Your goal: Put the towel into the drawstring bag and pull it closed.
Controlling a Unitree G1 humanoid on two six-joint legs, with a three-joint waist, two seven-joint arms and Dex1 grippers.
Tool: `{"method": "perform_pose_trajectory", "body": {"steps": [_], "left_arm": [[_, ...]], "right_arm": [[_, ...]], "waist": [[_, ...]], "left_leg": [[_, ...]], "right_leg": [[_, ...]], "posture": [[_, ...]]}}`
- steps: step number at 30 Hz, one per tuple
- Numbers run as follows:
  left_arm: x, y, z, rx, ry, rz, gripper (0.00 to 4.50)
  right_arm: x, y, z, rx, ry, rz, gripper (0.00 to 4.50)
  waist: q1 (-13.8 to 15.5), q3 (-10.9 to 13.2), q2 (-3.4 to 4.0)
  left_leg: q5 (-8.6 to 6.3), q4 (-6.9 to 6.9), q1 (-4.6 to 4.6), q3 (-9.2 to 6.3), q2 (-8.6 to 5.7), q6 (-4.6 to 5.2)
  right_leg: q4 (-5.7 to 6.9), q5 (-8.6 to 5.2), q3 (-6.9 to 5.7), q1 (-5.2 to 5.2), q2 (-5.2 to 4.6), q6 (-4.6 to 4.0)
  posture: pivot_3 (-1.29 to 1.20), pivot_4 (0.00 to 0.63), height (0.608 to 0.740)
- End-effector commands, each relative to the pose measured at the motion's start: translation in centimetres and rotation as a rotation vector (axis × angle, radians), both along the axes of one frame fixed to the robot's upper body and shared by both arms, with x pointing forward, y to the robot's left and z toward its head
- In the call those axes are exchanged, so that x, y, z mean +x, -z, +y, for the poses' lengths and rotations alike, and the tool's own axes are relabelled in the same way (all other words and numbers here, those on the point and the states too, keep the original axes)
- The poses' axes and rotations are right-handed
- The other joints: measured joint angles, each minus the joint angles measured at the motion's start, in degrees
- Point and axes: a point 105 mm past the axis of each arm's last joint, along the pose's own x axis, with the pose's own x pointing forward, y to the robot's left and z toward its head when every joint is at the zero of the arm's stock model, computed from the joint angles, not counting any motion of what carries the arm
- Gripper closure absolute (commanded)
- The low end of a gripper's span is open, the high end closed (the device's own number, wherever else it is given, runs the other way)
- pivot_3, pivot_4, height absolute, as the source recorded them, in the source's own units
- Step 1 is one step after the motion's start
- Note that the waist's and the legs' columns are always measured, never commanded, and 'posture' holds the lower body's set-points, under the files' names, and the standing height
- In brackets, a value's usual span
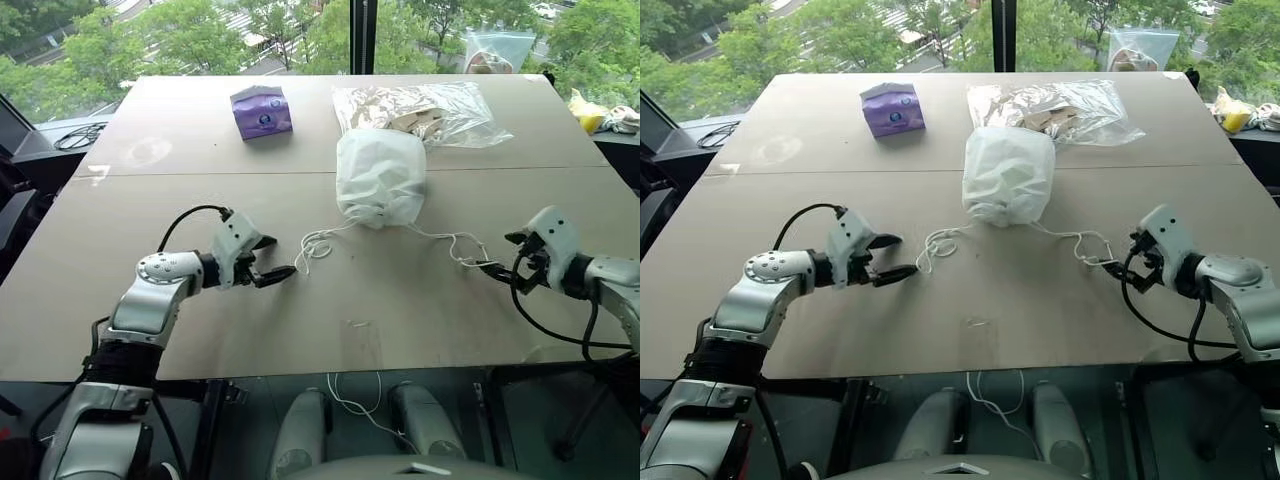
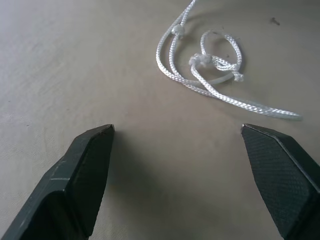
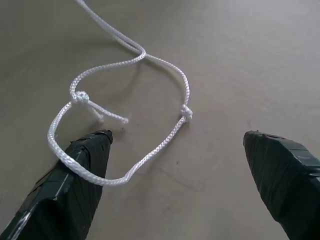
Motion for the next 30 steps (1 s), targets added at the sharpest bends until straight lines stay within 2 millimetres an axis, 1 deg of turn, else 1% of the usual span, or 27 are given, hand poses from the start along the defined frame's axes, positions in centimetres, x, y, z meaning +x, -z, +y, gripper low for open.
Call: {"method": "perform_pose_trajectory", "body": {"steps": [1,3,6,9,11,12,13,15,16,17,18,20,26,30], "left_arm": [[0.6,-0.8,1.3,0.044,-0.035,-0.058,0.29],[0.8,-1.0,1.3,0.036,-0.039,-0.070,0.29],[0.5,-1.3,1.1,0.029,-0.026,-0.085,0.29],[0.0,-1.3,1.4,0.028,-0.026,-0.083,0.29],[-0.3,-1.2,1.7,0.031,-0.025,-0.075,0.29],[-0.6,-1.1,1.6,0.020,-0.015,-0.064,0.29],[-0.9,-1.2,1.5,0.002,-0.004,-0.056,0.29],[-1.3,-1.5,1.2,-0.041,0.011,-0.044,0.29],[-1.4,-1.6,1.2,-0.053,0.014,-0.039,0.29],[-1.6,-1.6,1.2,-0.060,0.016,-0.032,0.29],[-1.7,-1.5,1.4,-0.057,0.020,-0.026,0.29],[-1.9,-1.6,1.6,-0.058,0.028,-0.022,0.29],[-2.4,-2.2,2.0,-0.062,0.059,-0.024,0.29],[-2.7,-2.2,2.0,-0.056,0.080,-0.020,0.29]], "right_arm": [[0.4,-0.8,-1.6,-0.131,-0.002,-0.056,0.00],[0.7,-0.8,-2.4,-0.173,0.008,-0.072,0.00],[0.3,-1.2,-2.0,-0.109,-0.023,-0.069,0.00],[-1.5,-0.8,-0.7,-0.029,-0.128,-0.017,0.00],[-3.3,0.5,-1.0,-0.060,-0.197,0.053,0.00],[-3.5,0.0,-0.7,-0.017,-0.225,0.017,0.00],[-3.2,-1.0,-0.4,0.062,-0.217,-0.038,0.00],[-2.4,-3.8,0.0,0.288,-0.172,-0.146,0.00],[-2.3,-4.5,-0.1,0.349,-0.159,-0.164,0.00],[-2.2,-4.3,-0.9,0.331,-0.132,-0.167,0.00],[-2.2,-3.6,-1.7,0.283,-0.124,-0.158,0.00],[-2.6,-2.7,-2.6,0.232,-0.128,-0.142,0.00],[-3.3,-3.6,-2.0,0.277,-0.210,-0.150,0.00],[-3.4,-3.4,-2.0,0.266,-0.227,-0.129,0.00]], "waist": [[0.1,0.0,0.00],[0.1,0.0,0.00],[0.1,0.0,0.00],[0.1,0.0,0.00],[0.2,0.0,-0.01],[0.2,0.0,-0.01],[0.2,0.0,-0.01],[-0.2,0.0,-0.02],[-0.2,0.0,-0.03],[-0.2,0.0,-0.03],[0.0,0.0,-0.03],[0.4,0.0,-0.08],[0.2,0.0,-0.06],[0.1,0.0,-0.06]], "left_leg": [[0.00,0.00,-0.02,-0.01,0.00,0.00],[0.00,0.00,-0.04,0.00,-0.01,0.00],[-0.01,-0.04,-0.06,-0.01,-0.01,-0.01],[-0.01,-0.06,-0.07,-0.05,-0.01,0.00],[-0.01,-0.07,-0.08,-0.08,-0.01,0.00],[-0.01,-0.08,-0.08,-0.08,-0.01,0.00],[-0.01,-0.07,-0.09,-0.06,-0.01,0.00],[-0.01,-0.03,-0.05,0.04,0.00,0.00],[-0.01,0.00,-0.01,0.08,0.02,0.00],[-0.01,0.03,-0.01,0.07,0.02,0.00],[0.00,0.06,-0.01,0.06,0.02,0.00],[0.00,0.08,0.05,0.03,0.02,0.00],[-0.01,0.03,-0.07,0.01,0.01,-0.01],[-0.01,0.03,-0.03,0.01,0.01,-0.01]], "right_leg": [[0.00,0.00,0.00,0.00,0.00,0.00],[0.00,0.01,0.00,0.00,-0.01,0.01],[-0.01,0.04,0.00,-0.01,-0.01,0.06],[-0.01,0.13,-0.02,-0.02,0.00,0.22],[-0.01,0.13,-0.04,-0.02,0.00,0.22],[-0.01,0.12,-0.04,-0.01,-0.01,0.22],[-0.02,0.12,-0.04,-0.01,-0.02,0.22],[-0.03,0.02,0.02,-0.01,-0.02,0.05],[0.00,0.02,0.06,-0.01,-0.01,0.03],[0.00,0.02,0.06,-0.01,0.00,0.03],[0.03,0.02,0.06,0.00,0.00,0.03],[0.04,0.01,0.03,0.08,0.00,0.02],[0.03,0.03,0.01,0.00,-0.01,0.04],[0.03,0.01,0.01,0.01,0.00,0.02]], "posture": [[0.00,0.150,0.740],[0.00,0.150,0.740],[0.00,0.150,0.740],[0.00,0.150,0.740],[0.00,0.150,0.740],[0.00,0.150,0.740],[0.00,0.150,0.740],[0.00,0.150,0.740],[0.00,0.150,0.740],[0.00,0.150,0.740],[0.00,0.150,0.740],[0.00,0.150,0.740],[0.00,0.150,0.740],[0.00,0.150,0.740]]}}
